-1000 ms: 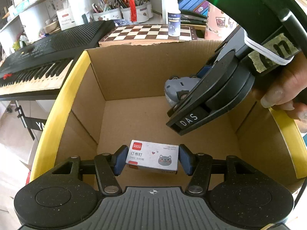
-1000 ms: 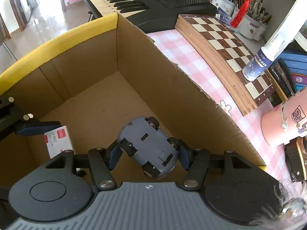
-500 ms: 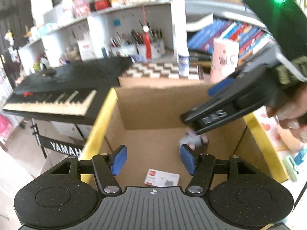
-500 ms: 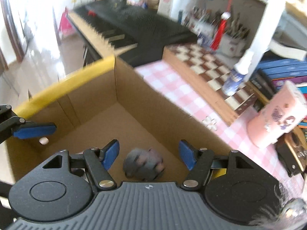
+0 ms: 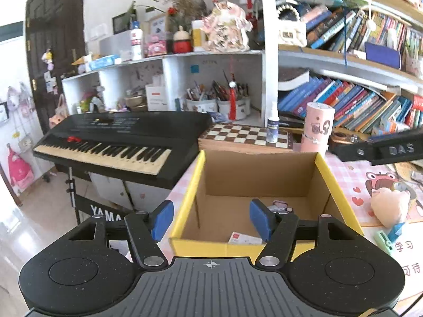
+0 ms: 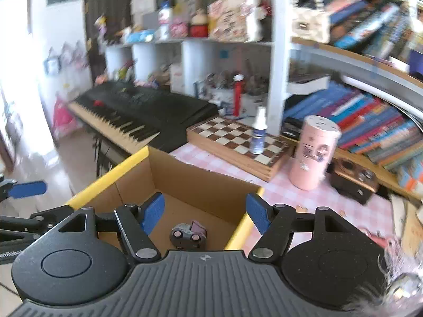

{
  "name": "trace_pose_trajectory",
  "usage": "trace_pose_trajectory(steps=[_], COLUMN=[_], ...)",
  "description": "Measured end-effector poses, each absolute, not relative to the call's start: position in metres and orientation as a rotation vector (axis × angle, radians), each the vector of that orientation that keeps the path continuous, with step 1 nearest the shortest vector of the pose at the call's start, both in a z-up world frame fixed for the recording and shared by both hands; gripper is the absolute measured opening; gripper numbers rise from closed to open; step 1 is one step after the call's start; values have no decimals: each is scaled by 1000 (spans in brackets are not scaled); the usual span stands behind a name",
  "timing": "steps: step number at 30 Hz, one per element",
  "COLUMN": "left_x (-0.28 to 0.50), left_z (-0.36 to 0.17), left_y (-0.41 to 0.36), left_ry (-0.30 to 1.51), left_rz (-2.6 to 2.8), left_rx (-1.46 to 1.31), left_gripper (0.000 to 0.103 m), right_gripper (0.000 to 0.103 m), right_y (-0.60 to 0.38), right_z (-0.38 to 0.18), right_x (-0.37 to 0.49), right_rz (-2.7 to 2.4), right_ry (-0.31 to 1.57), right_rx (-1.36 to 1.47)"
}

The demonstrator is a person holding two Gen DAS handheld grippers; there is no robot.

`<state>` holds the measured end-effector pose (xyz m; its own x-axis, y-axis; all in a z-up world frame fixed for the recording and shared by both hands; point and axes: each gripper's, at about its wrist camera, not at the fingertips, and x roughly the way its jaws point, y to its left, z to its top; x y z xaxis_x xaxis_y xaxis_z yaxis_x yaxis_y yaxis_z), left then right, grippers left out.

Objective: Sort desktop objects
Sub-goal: 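Lift both tools out of the yellow box and back toward the toys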

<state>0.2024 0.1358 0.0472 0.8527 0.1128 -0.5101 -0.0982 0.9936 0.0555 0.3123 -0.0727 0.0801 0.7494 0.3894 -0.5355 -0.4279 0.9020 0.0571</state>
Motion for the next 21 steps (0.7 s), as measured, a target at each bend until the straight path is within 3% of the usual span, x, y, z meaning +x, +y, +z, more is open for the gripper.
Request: trace_pose_trajectory(steps=[8,21], left_x=[157,79], left_z=[46,23], left_y=[156,145], left_ry=[511,542], left_rz=[151,158], left_rx=[-123,-120], left_gripper=[68,68], right_gripper=[66,66], right_y=[-91,-78], right_z=[67,26], right_x=[240,117], right_rz=[284,161], right_ry=[514,504], right_rx=[46,-16])
